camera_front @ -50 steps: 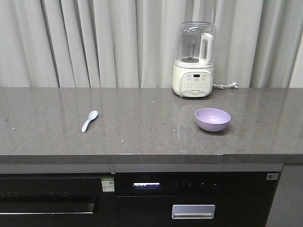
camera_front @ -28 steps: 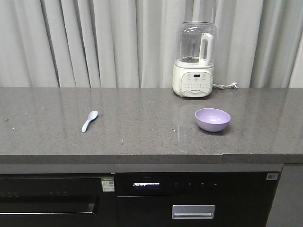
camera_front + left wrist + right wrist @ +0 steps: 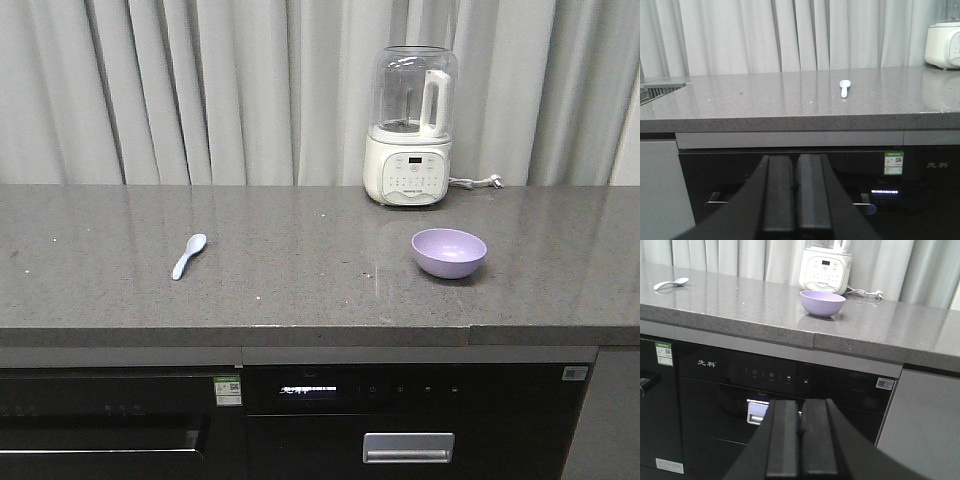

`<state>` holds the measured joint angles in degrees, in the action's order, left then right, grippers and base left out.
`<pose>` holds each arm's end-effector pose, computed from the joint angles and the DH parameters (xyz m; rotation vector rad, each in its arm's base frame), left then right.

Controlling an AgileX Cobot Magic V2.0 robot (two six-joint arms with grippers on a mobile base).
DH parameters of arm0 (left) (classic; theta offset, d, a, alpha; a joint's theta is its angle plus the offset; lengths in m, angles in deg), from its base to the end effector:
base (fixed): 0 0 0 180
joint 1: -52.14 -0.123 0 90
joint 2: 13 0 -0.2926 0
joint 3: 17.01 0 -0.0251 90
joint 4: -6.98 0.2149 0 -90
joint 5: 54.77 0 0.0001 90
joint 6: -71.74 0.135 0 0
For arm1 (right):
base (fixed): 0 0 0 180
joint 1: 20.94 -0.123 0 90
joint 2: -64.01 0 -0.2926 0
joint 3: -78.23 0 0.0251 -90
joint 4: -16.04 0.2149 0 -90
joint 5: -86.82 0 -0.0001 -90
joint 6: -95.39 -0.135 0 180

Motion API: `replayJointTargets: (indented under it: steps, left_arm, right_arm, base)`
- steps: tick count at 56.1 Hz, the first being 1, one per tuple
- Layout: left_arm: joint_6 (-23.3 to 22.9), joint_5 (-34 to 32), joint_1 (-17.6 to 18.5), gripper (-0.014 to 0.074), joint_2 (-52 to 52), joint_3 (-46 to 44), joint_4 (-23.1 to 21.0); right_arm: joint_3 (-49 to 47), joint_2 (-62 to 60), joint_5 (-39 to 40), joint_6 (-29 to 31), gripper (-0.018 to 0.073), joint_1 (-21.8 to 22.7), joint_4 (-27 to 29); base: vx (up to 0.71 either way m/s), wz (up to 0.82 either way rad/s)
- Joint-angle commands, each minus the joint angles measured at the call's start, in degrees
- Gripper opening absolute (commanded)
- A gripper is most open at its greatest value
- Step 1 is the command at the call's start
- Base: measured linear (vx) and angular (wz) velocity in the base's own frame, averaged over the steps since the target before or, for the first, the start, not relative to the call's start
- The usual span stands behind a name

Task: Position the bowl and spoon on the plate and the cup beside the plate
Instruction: 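Drive the base toward the white spoon and lavender bowl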

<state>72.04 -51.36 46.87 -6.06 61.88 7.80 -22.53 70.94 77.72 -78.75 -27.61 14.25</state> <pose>0.0568 0.0054 0.2007 -0.0571 1.5572 0.0886 0.0564 0.0059 0.1852 -0.2032 1.6503 -0.0168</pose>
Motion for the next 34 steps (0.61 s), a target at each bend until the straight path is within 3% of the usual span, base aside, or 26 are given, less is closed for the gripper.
replayJointTargets:
  steps: [1,34]
  left_arm:
    - [-0.30,-4.54,0.51,-0.0003,-0.91,-1.89,-0.36]
    - [-0.30,-4.54,0.51,-0.0003,-0.91,-1.89,-0.36]
  right_arm:
    - [0.16,-0.26,5.23,0.05,-0.0006,0.38,-0.27]
    - [0.16,-0.26,5.23,0.05,-0.0006,0.38,-0.27]
  base:
    - [0.00,-0.01]
    - [0.06,-0.04]
